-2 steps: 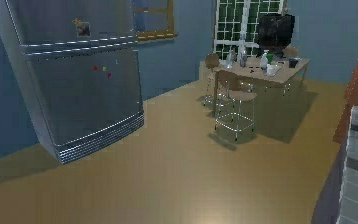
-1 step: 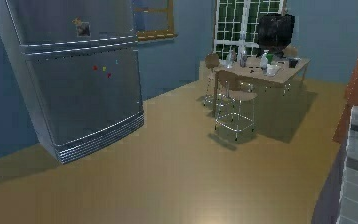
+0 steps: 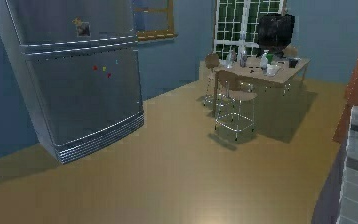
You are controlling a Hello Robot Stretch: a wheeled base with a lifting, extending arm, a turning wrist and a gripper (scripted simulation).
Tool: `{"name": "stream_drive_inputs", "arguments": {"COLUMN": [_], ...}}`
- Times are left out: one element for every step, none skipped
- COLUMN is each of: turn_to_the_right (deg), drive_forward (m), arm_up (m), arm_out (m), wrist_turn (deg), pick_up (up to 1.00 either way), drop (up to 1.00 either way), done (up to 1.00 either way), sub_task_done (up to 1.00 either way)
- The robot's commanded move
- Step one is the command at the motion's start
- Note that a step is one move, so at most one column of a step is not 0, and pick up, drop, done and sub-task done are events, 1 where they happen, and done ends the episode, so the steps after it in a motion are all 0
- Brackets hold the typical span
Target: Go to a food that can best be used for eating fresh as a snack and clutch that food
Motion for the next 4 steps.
{"name": "stream_drive_inputs", "arguments": {"turn_to_the_right": [0.0,0.0,0.0,0.0], "drive_forward": [0.0,0.0,0.0,0.0], "arm_up": [0.0,0.0,0.0,0.0], "arm_out": [0.0,0.0,0.0,0.0], "wrist_turn": [45.0,45.0,45.0,30.0], "pick_up": [0.0,0.0,0.0,0.0], "drop": [0.0,0.0,0.0,0.0], "done": [0.0,0.0,0.0,0.0], "sub_task_done": [0.0,0.0,0.0,0.0]}}
